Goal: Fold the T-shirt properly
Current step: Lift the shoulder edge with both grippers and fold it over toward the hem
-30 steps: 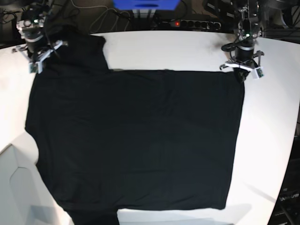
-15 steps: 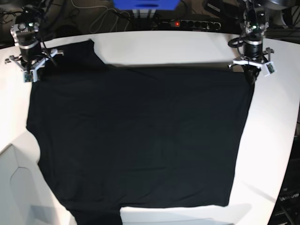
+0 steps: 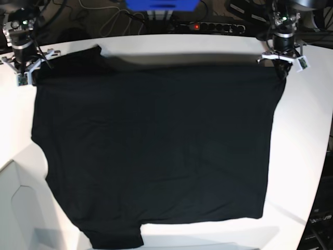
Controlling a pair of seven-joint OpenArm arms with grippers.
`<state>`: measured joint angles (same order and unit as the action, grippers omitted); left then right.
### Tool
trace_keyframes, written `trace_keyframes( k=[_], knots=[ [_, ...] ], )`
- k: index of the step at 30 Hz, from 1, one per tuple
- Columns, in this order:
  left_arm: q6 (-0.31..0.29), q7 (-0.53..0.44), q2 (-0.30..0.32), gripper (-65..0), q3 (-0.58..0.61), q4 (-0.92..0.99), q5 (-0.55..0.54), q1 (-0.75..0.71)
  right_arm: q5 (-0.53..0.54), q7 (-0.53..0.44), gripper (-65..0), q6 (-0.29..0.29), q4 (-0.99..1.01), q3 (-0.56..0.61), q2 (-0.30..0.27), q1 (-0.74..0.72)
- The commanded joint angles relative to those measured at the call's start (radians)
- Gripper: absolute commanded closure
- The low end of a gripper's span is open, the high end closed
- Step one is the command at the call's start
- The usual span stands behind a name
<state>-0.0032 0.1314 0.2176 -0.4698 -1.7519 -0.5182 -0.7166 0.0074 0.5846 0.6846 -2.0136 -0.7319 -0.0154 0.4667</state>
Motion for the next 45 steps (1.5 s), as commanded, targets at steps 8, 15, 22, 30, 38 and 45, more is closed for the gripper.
trace_keyframes(
  k=[8,15,22,30,38,45],
  knots=[
    [0.013,-0.025,0.012,0.0,-0.013,-0.038,0.008,0.096,0.001,-0.013,0.0,0.014,-0.016,0.048,-0.014,-0.127],
    [0.013,-0.025,0.012,0.0,-0.008,-0.032,0.008,0.228,-0.02,-0.01,0.0,0.014,-0.008,0.139,-0.042,-0.279],
    [0.013,-0.023,0.012,0.0,-0.004,0.034,0.01,0.378,-0.159,0.031,0.0,0.014,0.11,0.237,-0.042,-0.497],
    [0.009,-0.023,0.018,0.0,-0.002,0.183,0.01,0.541,-0.225,0.025,0.0,0.014,0.35,0.3,-0.074,-0.707],
    [0.013,-0.023,0.033,0.0,0.09,0.34,0.01,0.67,-0.231,0.022,0.0,0.014,0.563,0.306,-0.093,-0.874],
    [0.009,-0.023,0.046,0.0,0.112,0.372,0.01,0.7,-0.232,-0.048,0.0,0.014,0.696,0.337,-0.128,-0.951]
  ],
)
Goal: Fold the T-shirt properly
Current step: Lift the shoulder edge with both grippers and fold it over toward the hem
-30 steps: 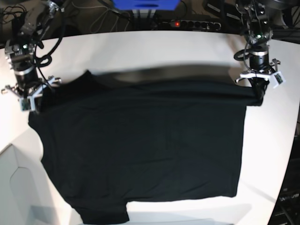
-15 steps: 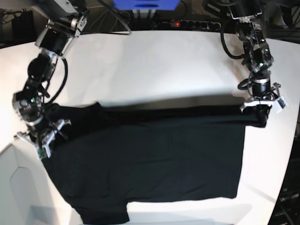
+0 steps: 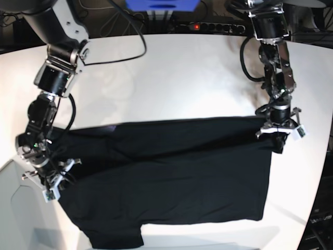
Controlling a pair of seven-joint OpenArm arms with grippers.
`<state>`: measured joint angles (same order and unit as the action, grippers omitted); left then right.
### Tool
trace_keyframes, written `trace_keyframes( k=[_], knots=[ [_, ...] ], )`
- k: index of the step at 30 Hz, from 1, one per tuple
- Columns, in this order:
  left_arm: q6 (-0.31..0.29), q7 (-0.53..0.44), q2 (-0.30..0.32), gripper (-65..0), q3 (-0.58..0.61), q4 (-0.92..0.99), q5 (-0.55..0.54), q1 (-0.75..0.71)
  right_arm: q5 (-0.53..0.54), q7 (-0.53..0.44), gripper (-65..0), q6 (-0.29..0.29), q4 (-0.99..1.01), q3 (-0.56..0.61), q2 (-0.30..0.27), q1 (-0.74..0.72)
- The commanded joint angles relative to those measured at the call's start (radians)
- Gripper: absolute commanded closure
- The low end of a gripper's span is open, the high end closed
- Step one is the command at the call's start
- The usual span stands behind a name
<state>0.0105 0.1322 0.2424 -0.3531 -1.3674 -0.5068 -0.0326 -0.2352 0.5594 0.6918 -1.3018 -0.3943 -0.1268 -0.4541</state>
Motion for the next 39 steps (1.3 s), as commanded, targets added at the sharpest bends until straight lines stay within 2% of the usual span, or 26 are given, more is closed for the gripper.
trace_keyframes(
  k=[1,4,9,18,24,26,28,31,33,35,39],
  knots=[
    [-0.005,-0.024,0.028,0.0,-0.004,-0.007,-0.002,0.023,0.01,-0.031,0.0,0.006,0.004,0.016,-0.024,-0.033],
    [-0.005,-0.024,0.039,0.0,0.015,0.019,-0.002,0.03,0.012,-0.077,0.0,0.006,0.055,0.064,-0.029,-0.044],
    [-0.005,-0.024,0.048,0.0,0.016,0.029,-0.002,0.044,0.01,-0.118,0.0,0.006,0.121,0.074,-0.029,-0.071],
    [-0.007,-0.024,0.045,0.0,0.016,0.09,-0.002,0.084,0.012,-0.134,0.0,0.006,0.179,0.073,-0.029,-0.108],
    [-0.004,-0.024,0.051,0.0,0.075,0.13,-0.002,0.113,0.012,-0.135,0.0,0.006,0.186,0.073,-0.026,-0.099],
    [0.001,-0.024,0.051,-3.6,0.087,0.139,-0.002,0.118,0.012,-0.134,-0.8,0.006,0.204,0.073,-0.029,-0.094],
    [0.001,-0.024,0.051,-13.1,0.087,0.147,-0.002,0.118,0.012,-0.132,-6.0,0.006,0.215,0.073,-0.029,-0.096],
    [0.001,-0.024,0.053,-31.4,0.091,0.141,-0.002,0.118,0.012,-0.131,-19.0,0.006,0.215,0.073,-0.044,-0.091],
    [-0.004,-0.024,0.053,-39.8,0.087,0.139,-0.002,0.112,0.013,-0.131,-26.8,0.006,0.212,0.068,-0.046,-0.09],
    [-0.005,-0.024,0.053,-44.3,0.087,0.131,-0.002,0.107,0.015,-0.131,-31.7,0.006,0.212,0.065,-0.049,-0.09],
    [-0.005,-0.024,0.053,-43.1,0.084,0.073,-0.01,0.038,0.017,-0.131,-32.7,0.006,0.153,0.064,-0.05,-0.053]
  ],
)
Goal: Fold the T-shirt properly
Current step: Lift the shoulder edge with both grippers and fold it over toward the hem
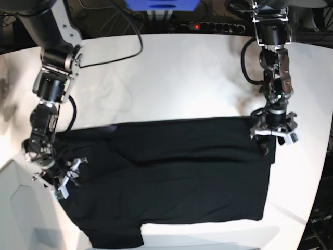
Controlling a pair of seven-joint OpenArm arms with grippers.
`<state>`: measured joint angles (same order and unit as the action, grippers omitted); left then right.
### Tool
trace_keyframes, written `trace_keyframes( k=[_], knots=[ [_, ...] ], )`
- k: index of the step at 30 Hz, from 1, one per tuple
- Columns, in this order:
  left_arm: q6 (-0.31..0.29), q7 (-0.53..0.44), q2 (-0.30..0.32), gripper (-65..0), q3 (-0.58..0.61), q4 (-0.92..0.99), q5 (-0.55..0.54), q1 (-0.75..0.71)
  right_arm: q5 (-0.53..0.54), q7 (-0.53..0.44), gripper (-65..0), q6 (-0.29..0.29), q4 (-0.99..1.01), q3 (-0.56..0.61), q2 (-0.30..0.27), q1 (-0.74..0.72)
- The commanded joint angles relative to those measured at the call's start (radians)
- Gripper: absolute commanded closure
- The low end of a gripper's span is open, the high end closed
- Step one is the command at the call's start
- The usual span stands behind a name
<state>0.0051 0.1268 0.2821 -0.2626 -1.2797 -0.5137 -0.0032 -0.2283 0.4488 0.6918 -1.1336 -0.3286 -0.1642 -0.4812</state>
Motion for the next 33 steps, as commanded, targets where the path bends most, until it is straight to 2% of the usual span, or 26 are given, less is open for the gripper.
trace_keyframes(
  k=[1,8,13,16,22,28,30,33],
  knots=[
    [0.0,-0.019,0.013,-43.1,-0.007,-0.03,-0.004,-0.016,0.01,-0.02,-32.8,0.006,-0.046,-0.002,-0.011,-0.009],
    [0.005,-0.022,0.004,-43.1,-0.008,-0.047,-0.006,-0.142,0.01,-0.018,-33.2,0.006,-0.217,-0.002,-0.005,0.12],
    [0.006,-0.023,0.003,-43.1,-0.008,-0.039,-0.004,-0.151,0.01,-0.018,-33.3,0.006,-0.263,-0.002,-0.01,0.175],
    [0.006,-0.023,0.003,-43.1,-0.008,-0.005,-0.004,-0.129,0.01,-0.018,-33.4,0.006,-0.267,-0.005,-0.013,0.183],
    [0.0,-0.023,0.003,-43.1,-0.004,0.065,-0.006,-0.074,0.011,-0.02,-33.4,0.006,-0.242,-0.108,-0.019,0.174],
    [-0.001,-0.022,0.001,-42.9,0.001,0.068,-0.006,-0.06,0.011,-0.021,-33.4,0.006,-0.133,-0.126,-0.082,0.149],
    [-0.003,-0.022,0.001,-40.0,0.001,0.07,-0.006,-0.059,0.011,-0.028,-33.4,0.006,-0.098,-0.152,-0.094,0.149],
    [-0.003,-0.022,0.001,-26.6,0.001,0.084,-0.006,-0.059,0.011,-0.028,-33.4,0.006,-0.055,-0.189,-0.099,0.143]
  ],
)
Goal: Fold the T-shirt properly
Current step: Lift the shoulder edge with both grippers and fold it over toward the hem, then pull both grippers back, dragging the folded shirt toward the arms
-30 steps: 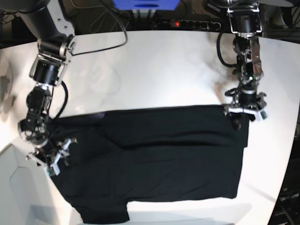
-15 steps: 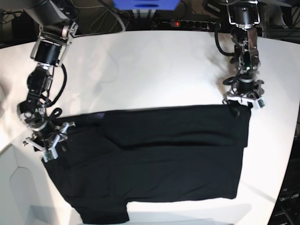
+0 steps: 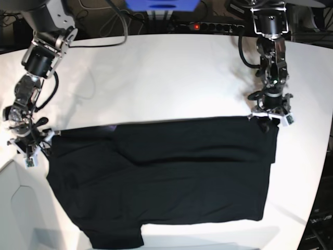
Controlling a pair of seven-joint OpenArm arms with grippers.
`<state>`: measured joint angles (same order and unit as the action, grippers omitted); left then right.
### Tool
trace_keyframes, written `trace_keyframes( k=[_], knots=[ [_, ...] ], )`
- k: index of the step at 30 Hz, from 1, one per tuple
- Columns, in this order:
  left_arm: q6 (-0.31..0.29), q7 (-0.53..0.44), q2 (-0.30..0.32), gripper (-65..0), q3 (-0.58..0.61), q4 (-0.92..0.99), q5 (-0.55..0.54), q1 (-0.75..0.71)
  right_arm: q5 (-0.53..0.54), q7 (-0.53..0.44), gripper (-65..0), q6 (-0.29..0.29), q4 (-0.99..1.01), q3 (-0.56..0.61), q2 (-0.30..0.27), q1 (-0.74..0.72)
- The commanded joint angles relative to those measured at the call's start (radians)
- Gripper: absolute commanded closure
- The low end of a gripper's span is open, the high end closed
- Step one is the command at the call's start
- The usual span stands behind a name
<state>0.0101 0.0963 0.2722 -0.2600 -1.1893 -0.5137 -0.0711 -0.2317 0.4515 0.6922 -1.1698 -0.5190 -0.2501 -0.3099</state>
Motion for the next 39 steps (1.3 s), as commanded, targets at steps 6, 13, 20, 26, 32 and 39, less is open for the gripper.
trace_keyframes(
  k=[6,13,20,26,32,39],
  knots=[
    [-0.008,0.009,-0.006,-4.9,-0.002,0.047,-0.006,0.035,0.015,-0.032,-33.4,0.006,0.041,-0.014,-0.039,-0.024],
    [-0.008,0.009,-0.006,-0.1,-0.008,0.061,-0.006,0.032,0.015,-0.032,-33.4,0.006,0.115,-0.016,-0.079,-0.004],
    [-0.008,0.009,0.0,-0.1,-0.009,0.05,-0.006,0.027,0.015,-0.032,-32.2,0.006,0.116,-0.016,-0.081,0.048],
    [-0.008,0.01,0.014,-0.1,-0.009,0.025,-0.006,-0.005,0.079,-0.024,-13.3,0.006,0.11,-0.014,-0.081,0.099],
    [-0.003,0.01,0.016,-0.1,-0.025,-0.093,-0.006,-0.097,0.117,-0.023,0.0,0.006,0.05,-0.014,-0.082,0.166],
    [-0.005,0.012,0.006,-0.1,-0.131,-0.286,-0.007,-0.258,0.223,0.034,0.0,0.006,-0.253,-0.016,-0.076,0.363]
  ],
)
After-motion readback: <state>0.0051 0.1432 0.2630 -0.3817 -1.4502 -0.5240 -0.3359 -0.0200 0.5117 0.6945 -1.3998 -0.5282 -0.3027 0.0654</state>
